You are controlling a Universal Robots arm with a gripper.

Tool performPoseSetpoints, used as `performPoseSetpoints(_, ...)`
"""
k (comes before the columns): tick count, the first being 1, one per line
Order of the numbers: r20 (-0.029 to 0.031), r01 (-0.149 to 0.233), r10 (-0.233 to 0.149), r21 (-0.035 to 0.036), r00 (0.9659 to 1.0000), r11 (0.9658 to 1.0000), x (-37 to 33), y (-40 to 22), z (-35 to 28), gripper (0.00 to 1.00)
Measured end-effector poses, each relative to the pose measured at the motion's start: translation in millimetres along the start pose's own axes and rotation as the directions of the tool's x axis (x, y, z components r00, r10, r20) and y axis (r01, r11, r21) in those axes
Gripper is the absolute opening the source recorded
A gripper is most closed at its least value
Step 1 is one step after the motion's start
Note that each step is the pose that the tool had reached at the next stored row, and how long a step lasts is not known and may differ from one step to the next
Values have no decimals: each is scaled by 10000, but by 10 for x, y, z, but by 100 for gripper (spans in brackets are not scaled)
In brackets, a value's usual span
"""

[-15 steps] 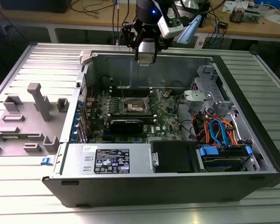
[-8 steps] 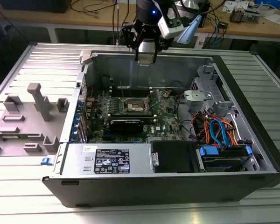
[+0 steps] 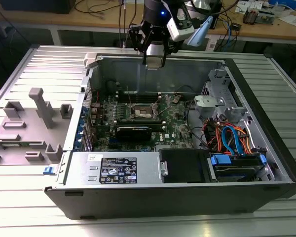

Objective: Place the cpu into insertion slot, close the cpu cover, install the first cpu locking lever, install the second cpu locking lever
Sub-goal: 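Place the cpu into insertion slot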

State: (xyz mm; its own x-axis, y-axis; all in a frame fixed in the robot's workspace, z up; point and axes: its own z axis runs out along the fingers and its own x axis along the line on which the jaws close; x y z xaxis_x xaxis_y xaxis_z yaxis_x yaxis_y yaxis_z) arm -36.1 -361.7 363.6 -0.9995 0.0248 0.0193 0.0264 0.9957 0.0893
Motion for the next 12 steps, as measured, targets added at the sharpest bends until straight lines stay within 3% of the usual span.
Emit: performPoseSetpoints(12, -1, 0, 0, 1, 10000, 10000, -1, -35, -4, 54)
